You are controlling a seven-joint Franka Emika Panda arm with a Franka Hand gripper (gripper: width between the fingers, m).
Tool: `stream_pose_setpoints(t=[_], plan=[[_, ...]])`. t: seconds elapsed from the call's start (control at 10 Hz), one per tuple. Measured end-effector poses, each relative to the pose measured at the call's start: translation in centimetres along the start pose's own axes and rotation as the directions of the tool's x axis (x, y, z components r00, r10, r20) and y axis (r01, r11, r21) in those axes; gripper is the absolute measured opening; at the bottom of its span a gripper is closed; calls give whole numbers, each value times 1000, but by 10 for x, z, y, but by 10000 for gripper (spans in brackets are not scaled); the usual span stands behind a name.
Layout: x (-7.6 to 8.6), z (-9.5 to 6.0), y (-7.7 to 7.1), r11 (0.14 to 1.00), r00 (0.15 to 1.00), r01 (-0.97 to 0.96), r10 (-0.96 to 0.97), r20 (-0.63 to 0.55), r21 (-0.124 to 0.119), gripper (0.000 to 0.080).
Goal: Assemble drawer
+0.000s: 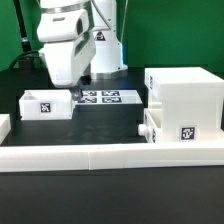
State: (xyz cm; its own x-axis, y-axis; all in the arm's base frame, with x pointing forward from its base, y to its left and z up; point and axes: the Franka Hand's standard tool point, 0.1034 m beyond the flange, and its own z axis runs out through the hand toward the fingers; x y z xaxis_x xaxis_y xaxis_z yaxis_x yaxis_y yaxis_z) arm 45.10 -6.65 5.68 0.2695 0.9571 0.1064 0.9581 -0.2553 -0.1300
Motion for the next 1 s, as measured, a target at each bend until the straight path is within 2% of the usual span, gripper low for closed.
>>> stream_pose_setpoints(t=[0.2, 0.3, 0.4, 0.5, 0.6, 0.7, 0.8, 1.0], plan=[[0, 1, 0, 999, 999, -33, 33, -1, 2, 649], [1, 1, -1, 992, 992, -129, 129, -4, 2, 649], [-2, 0, -1, 978, 978, -207, 207, -5, 1, 649], [-12, -5, -1, 953, 953, -302, 302, -9, -6, 649], [-20, -9, -4, 922, 922, -387, 386, -19, -34, 649], [-25, -10, -13, 868, 869, -495, 494, -30, -48, 649], [-27, -8, -19, 823, 824, -567, 566, -32, -44, 649], [-26, -7, -18, 749, 750, -662, 661, -37, -37, 649]])
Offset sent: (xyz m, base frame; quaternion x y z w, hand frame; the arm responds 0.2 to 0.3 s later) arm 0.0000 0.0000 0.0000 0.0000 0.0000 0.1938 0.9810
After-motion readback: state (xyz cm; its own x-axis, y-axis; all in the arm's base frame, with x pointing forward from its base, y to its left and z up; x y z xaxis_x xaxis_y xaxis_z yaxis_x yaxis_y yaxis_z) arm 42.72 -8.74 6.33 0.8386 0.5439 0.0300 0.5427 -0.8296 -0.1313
